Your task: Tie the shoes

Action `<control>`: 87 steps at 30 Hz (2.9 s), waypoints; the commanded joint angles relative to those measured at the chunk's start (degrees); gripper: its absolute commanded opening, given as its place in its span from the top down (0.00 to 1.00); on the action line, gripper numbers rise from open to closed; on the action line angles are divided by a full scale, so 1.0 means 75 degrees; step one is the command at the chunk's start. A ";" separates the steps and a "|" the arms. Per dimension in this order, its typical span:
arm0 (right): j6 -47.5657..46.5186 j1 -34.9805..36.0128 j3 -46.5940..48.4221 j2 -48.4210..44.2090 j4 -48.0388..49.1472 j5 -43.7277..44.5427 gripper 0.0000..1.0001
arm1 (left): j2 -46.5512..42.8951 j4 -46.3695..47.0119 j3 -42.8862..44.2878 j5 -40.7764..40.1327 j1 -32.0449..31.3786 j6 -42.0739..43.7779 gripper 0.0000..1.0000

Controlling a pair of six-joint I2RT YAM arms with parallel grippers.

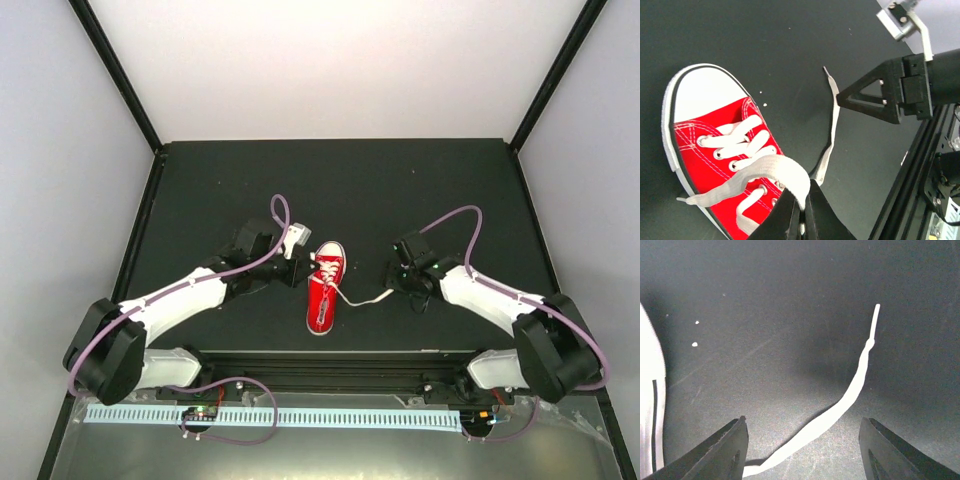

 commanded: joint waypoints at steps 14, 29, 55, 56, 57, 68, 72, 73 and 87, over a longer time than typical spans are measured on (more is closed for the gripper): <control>0.0485 -0.0015 0.0085 0.1176 0.0502 0.0167 0.54 | 0.0085 0.0140 0.0245 0.0722 0.0013 0.0386 0.98; -0.0091 -0.0014 0.0856 -0.0359 0.0807 -0.0210 0.98 | 0.1529 -0.0364 0.1290 0.1366 -0.0267 0.1212 0.99; -0.0614 -0.0014 0.2856 -0.0756 0.1023 -0.0805 0.98 | 0.2247 0.0030 0.1915 0.1535 -0.0336 0.1075 0.94; -0.0620 -0.0014 0.2851 -0.0747 0.0992 -0.0738 0.98 | 0.2220 0.0045 0.1904 0.1595 -0.0328 0.1077 0.94; -0.0631 -0.0014 0.2849 -0.0720 0.0950 -0.0660 0.98 | 0.2196 0.0065 0.1886 0.1607 -0.0336 0.1073 0.95; -0.0719 -0.0017 0.3238 -0.0373 0.0727 -0.0475 0.98 | 0.2198 0.0240 0.1880 0.1741 -0.0438 0.1136 0.93; -0.0800 -0.0014 0.3294 -0.0364 0.0749 -0.0548 0.98 | 0.2427 -0.0054 0.2084 0.1697 -0.0472 0.1303 0.91; -0.0817 -0.0014 0.3306 -0.0367 0.0749 -0.0563 0.98 | 0.2463 -0.0113 0.2131 0.1678 -0.0478 0.1336 0.90; -0.0922 -0.0011 0.3334 -0.0461 0.0796 -0.0834 0.98 | 0.2694 -0.0404 0.2430 0.1478 -0.0503 0.1472 0.80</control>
